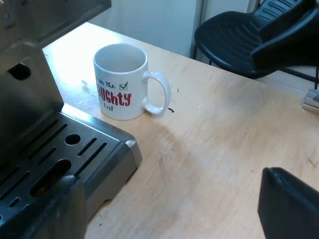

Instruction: Place mug into machine

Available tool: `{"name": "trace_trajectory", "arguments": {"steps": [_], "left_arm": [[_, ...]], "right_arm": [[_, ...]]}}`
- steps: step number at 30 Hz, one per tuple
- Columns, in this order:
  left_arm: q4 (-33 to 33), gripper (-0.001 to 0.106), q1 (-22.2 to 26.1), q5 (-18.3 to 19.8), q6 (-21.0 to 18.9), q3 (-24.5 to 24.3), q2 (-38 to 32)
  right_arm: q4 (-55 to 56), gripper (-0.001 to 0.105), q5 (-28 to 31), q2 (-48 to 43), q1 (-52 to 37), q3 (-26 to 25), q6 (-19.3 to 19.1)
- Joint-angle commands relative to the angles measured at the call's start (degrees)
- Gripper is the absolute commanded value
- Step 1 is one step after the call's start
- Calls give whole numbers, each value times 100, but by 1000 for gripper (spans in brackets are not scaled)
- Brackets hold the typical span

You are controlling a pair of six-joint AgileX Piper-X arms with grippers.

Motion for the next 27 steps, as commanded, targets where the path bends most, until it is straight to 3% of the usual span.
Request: {"name": "trace_trajectory", "arguments": {"steps": [1, 8, 21, 24, 27], "left_arm": [[-105, 71, -22, -56, -5, -49, -15], [-105, 71, -22, -56, -5, -49, -15], [-105, 71, -22, -56, -5, -49, -15], [-105, 71, -22, -56, -5, -49, -15], [-105, 71, -22, -56, -5, -49, -15]], "right_arm": [[-516, 82, -72, 79, 5, 182, 81], [-1615, 82, -6, 437, 5, 711, 106], [-3273, 77, 259, 1465, 67, 1006, -28], [-3475, 76, 442, 1761, 332, 1012, -28], [-3754, 76, 1159, 2132, 746, 1019, -28]]}}
